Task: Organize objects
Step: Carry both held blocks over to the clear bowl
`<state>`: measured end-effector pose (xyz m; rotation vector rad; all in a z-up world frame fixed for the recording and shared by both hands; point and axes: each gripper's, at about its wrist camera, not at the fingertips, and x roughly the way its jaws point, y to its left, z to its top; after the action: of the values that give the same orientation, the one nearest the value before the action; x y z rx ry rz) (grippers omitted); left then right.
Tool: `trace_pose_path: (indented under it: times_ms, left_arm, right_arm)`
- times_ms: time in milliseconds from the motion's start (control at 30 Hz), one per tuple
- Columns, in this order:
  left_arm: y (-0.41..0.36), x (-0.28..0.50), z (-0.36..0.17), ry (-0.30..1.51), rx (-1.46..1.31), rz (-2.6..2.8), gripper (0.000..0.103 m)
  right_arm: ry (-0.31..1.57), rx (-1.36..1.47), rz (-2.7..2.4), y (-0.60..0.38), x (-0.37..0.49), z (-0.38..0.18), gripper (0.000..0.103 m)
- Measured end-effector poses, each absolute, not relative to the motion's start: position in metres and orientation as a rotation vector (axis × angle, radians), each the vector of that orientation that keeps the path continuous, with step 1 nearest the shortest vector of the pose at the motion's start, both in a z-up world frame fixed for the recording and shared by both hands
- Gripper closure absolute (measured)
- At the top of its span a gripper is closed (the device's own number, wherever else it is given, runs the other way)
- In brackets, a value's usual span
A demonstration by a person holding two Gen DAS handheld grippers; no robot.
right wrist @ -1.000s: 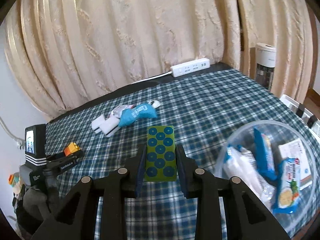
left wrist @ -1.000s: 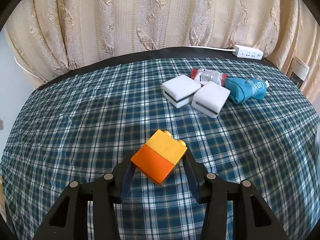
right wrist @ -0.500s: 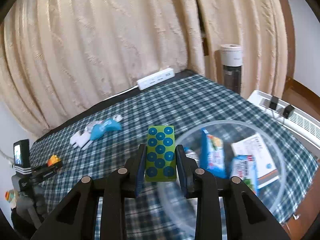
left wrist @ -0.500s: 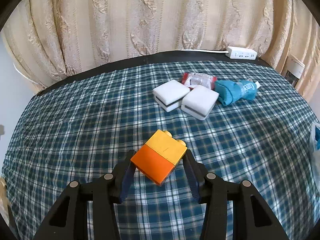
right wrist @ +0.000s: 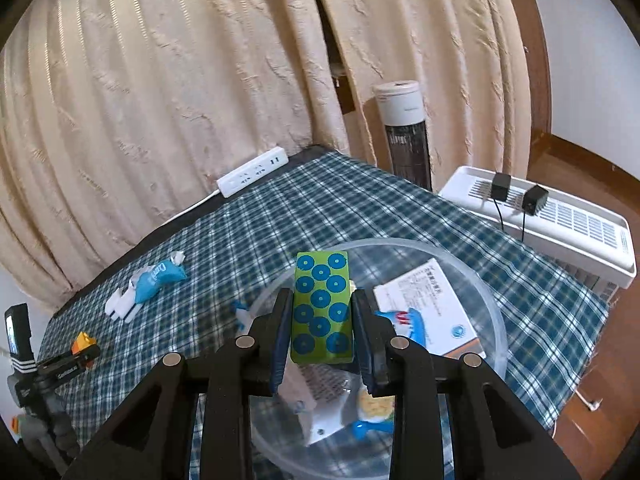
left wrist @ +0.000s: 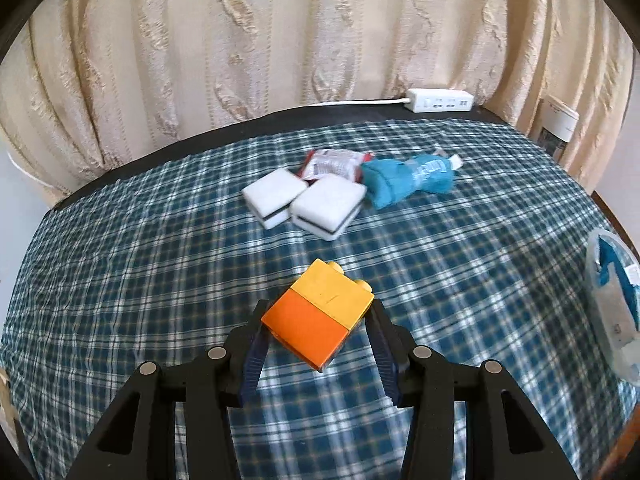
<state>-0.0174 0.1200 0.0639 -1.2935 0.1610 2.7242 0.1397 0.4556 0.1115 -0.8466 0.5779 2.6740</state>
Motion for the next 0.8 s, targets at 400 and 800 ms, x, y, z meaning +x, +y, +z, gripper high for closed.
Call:
trace_pose_path:
  times_ms: [400, 800]
  left_arm:
    - [0.160, -0.008, 0.076, 0.214, -1.246, 2.678, 0.053]
    - [0.197, 0.000, 0.083, 0.245, -1.227, 2.613, 0.053]
  right_arm:
    - [0.644, -0.841, 2.665, 0.481, 0.139, 0.101, 0.073]
    - [0.747, -0.844, 2.672, 0.499, 0.118, 0.092, 0.072]
